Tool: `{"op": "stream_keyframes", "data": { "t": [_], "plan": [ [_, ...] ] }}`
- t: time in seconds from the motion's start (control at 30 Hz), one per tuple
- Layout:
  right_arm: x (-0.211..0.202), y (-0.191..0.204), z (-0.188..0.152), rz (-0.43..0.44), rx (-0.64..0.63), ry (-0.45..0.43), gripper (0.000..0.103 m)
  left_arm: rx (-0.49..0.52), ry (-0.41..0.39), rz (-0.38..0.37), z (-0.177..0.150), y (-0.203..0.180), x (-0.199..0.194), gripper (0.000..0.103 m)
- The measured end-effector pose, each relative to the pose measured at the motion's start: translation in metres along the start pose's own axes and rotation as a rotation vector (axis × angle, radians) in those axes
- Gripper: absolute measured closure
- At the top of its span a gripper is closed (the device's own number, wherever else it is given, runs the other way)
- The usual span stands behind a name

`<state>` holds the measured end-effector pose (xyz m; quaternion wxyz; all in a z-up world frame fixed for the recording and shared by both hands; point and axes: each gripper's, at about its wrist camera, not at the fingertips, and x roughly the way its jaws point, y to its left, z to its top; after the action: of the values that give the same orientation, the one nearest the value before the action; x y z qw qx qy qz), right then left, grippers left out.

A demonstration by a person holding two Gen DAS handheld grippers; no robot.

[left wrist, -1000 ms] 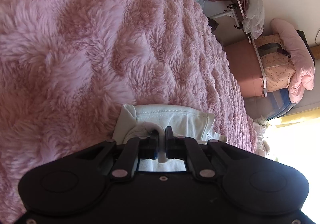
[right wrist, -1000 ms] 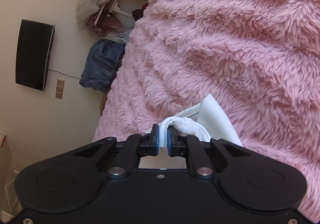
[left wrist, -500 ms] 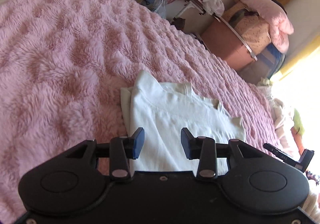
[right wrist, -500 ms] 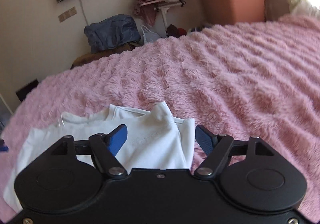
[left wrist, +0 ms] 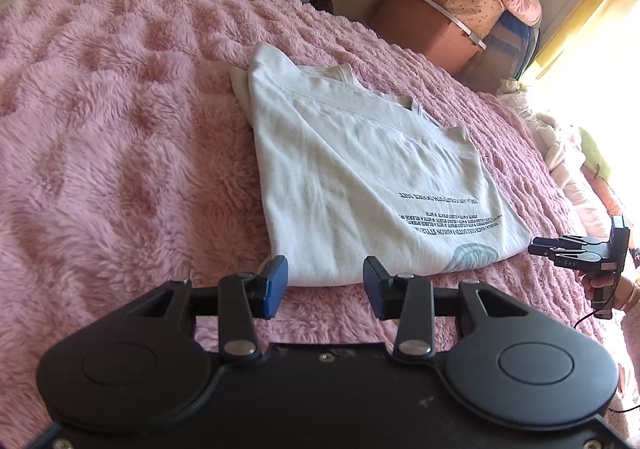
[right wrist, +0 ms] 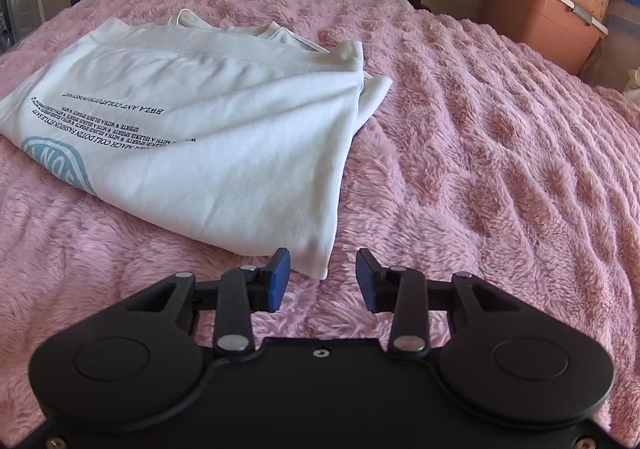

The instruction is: Fold small clothes

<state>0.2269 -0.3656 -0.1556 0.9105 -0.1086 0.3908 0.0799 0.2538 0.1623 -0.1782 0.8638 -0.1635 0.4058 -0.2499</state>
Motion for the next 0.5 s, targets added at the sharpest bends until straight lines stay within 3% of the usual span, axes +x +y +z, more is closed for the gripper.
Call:
{"op": "stream_keyframes", "data": {
  "t": [0.17,0.3,0.5],
  "plan": [
    [0.014,0.003,0.001,0.022,0.007,0.020,0.071,-0.003,0.013,-0.009,-0.003,0.004,0.006,0.061],
    [0.022,0.006,0.004,0.043,0.007,0.047,0.090,0.031,0.032,-0.029,-0.003,0.000,0.012,0.061],
    [0.025,0.011,0.005,0.023,0.008,0.051,0.094,0.107,0.049,0.013,-0.003,-0.009,0.022,0.061]
  ]
}}
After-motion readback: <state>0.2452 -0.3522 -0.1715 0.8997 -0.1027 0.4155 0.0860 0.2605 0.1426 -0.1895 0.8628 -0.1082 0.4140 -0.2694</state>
